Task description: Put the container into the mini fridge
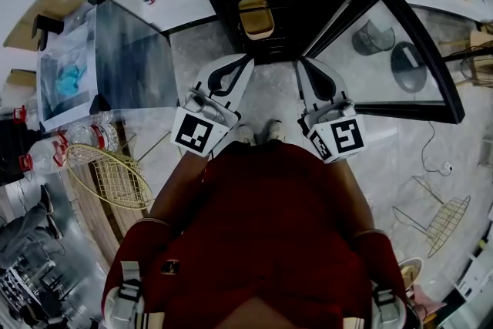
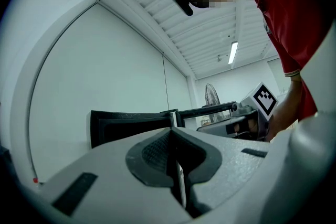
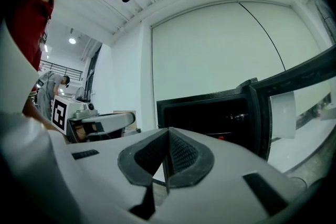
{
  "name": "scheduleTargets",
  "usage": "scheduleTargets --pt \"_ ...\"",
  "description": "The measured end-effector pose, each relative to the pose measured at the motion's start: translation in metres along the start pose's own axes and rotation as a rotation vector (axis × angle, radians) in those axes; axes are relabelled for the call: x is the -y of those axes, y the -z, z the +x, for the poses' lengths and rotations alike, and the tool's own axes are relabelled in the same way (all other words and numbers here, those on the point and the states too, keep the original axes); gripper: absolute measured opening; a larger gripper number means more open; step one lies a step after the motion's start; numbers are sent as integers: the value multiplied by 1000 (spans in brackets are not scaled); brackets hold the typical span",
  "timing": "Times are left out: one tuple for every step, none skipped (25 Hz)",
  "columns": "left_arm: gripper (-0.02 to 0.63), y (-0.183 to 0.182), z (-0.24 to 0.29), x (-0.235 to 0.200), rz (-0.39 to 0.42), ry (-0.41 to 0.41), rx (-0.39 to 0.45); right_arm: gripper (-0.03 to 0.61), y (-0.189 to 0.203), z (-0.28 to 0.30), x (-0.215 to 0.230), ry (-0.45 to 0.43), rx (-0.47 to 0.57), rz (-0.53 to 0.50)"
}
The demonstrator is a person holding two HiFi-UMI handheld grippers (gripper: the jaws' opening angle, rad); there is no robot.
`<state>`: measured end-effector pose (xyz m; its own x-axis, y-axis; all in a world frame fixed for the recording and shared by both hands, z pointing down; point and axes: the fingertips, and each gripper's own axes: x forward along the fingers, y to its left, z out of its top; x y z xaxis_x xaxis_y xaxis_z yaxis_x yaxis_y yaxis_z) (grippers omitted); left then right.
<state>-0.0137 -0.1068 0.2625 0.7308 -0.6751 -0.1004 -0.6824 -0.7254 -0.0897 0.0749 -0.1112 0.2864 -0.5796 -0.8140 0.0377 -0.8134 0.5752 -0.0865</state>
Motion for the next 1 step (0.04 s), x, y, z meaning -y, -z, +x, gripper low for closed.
scheduleTargets --pt "6 0 0 0 2 1 -2 -3 0 0 0 -1 -1 0"
